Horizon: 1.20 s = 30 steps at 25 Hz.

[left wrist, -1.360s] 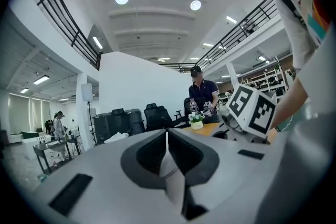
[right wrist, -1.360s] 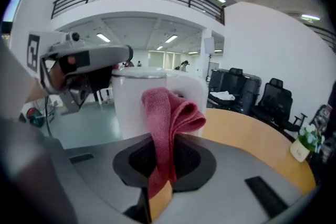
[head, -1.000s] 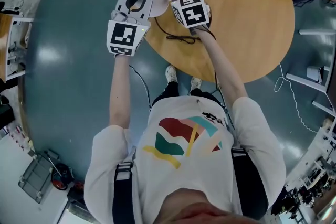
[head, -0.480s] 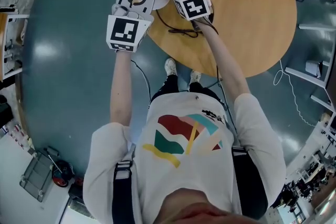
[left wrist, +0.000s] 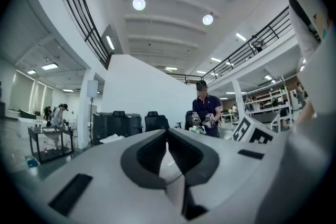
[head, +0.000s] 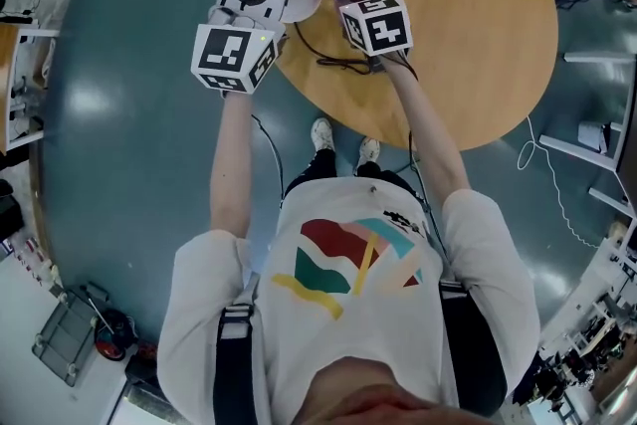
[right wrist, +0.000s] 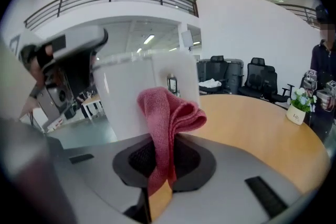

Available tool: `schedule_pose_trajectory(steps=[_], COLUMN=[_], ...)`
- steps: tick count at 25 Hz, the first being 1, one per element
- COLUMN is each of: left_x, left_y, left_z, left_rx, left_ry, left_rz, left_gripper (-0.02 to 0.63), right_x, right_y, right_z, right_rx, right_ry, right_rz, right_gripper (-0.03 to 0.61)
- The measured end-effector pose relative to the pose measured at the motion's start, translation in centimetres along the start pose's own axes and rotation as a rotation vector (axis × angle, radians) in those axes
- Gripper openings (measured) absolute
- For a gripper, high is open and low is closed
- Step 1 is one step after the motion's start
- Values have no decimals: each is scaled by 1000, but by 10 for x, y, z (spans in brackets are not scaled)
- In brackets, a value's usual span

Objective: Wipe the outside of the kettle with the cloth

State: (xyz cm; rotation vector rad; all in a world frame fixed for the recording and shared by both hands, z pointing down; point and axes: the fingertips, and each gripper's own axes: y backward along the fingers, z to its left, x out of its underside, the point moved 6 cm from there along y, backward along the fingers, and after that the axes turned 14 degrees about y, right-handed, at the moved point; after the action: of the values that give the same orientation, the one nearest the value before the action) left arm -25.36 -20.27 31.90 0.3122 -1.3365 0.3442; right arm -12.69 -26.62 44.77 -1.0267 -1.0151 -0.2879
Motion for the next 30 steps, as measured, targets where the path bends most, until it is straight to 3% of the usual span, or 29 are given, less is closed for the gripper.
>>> schedule_pose_trajectory(steps=[5,10,14,16,20,24,30], left_x=[-37,-8,31,41,45,35,30], left_y=[36,76,99,106,111,104,96], left_z=[-34,-66,-91,-103,-122,-136,-153], left_rx=[-73,-182,-233,-239,-245,-228,-193], left_ry=[-20,129,252,271,249,210,187], left_rz=[-175,-208,-164,-148,-135,-152,-152], left_gripper=[40,40,40,40,40,40,40], right_x=[-47,-41,1,22,41,34,31], right_y=[83,160,199,208,223,238,246], right_z=[-14,-1,22,30,39,40,38], right_rx=[53,106,92,70,72,93,84], right_ry=[-29,-30,-74,-113,-96,-24,-6], right_rz=[-216,-360,-372,-355,-344,-376,-403], right_gripper=[44,44,44,44,44,44,44])
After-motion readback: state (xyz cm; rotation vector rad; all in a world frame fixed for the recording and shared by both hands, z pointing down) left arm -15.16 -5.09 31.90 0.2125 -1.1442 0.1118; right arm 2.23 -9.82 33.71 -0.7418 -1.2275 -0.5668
